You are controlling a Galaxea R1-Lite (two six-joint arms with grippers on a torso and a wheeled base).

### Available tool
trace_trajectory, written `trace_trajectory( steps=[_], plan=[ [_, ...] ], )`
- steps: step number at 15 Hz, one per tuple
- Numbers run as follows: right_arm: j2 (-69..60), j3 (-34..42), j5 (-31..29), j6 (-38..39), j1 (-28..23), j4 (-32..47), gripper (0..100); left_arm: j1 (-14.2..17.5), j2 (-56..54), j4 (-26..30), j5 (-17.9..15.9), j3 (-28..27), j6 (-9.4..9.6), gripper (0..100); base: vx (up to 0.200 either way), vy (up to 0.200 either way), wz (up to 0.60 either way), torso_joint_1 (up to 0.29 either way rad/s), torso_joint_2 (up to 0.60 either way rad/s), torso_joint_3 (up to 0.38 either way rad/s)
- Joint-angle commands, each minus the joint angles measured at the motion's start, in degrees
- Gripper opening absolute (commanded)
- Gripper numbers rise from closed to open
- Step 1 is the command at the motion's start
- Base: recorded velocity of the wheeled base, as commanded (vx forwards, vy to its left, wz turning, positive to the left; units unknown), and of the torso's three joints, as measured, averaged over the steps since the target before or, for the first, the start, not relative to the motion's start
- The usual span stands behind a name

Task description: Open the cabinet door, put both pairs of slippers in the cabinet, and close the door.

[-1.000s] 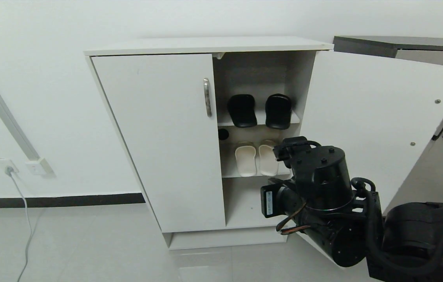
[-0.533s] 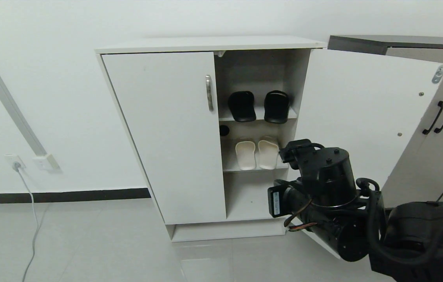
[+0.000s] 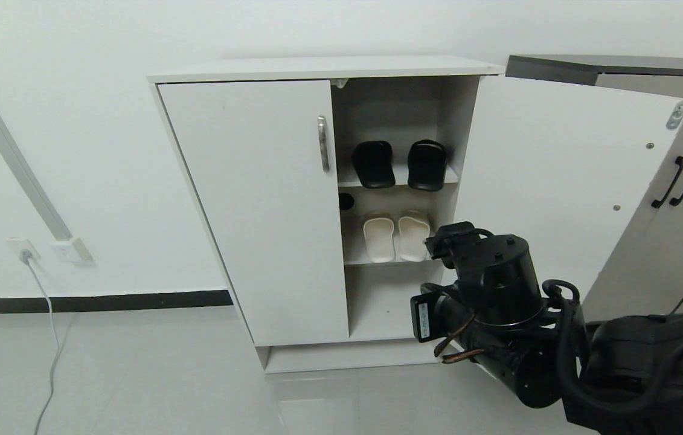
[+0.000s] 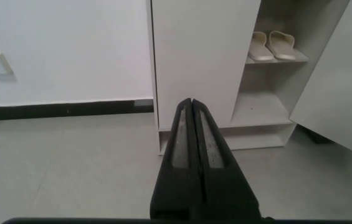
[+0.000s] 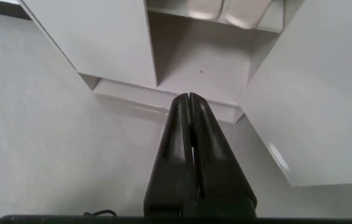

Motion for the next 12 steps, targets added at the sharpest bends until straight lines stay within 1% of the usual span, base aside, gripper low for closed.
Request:
trace_trajectory(
  steps=[1, 5, 6, 9, 12],
  plan=[
    [0.64, -0.08, -0.01, 0.07, -0.11, -0.03, 0, 0.00, 0.02, -0.01, 0.04, 0.01, -0.02, 0, 0.000, 0.000, 0.00, 0.000, 0.00, 0.000],
    [0.99, -0.08, -0.10, -0.01, -0.11, -0.03, 0, 0.00, 0.02, -0.01, 0.04, 0.01, -0.02, 0, 0.000, 0.000, 0.00, 0.000, 0.00, 0.000],
    [0.99, -0.08, -0.10, -0.01, -0.11, -0.03, 0, 0.00, 0.02, -0.01, 0.04, 0.01, -0.02, 0, 0.000, 0.000, 0.00, 0.007, -0.12, -0.134],
    [0.99, -0.08, -0.10, -0.10, -0.20, -0.03, 0, 0.00, 0.02, -0.01, 0.04, 0.01, -0.02, 0, 0.000, 0.000, 0.00, 0.006, -0.19, -0.318],
    [0.99, -0.08, -0.10, -0.01, -0.20, -0.03, 0, 0.00, 0.02, -0.01, 0.04, 0.01, -0.02, 0, 0.000, 0.000, 0.00, 0.033, -0.51, -0.372]
  ],
)
